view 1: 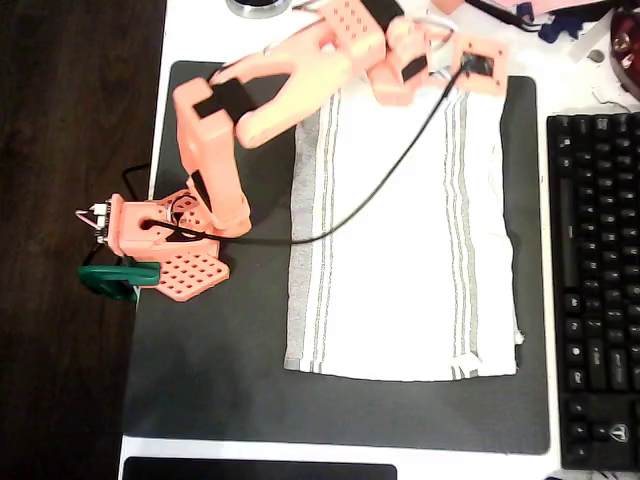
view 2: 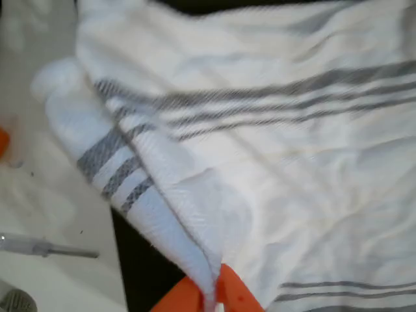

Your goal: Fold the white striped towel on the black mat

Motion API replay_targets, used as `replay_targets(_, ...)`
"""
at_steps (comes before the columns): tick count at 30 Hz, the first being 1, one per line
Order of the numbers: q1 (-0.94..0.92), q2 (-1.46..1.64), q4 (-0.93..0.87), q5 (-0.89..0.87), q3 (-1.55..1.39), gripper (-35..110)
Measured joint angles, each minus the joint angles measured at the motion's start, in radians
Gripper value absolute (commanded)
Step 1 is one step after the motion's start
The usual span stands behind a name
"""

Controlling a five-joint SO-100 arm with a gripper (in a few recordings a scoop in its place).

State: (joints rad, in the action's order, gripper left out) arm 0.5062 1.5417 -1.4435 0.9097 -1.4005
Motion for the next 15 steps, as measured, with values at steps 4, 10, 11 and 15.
replay_targets(4, -0.164, 0.164, -0.002, 0.121, -0.097, 0)
replay_targets(10, -0.408, 0.382, 0.002, 0.264, -0.206, 0)
replay_targets(11, -0.453, 0.408, 0.017, 0.281, -0.230, 0)
replay_targets(15, -0.660, 0.456, 0.186, 0.357, -0.376, 0)
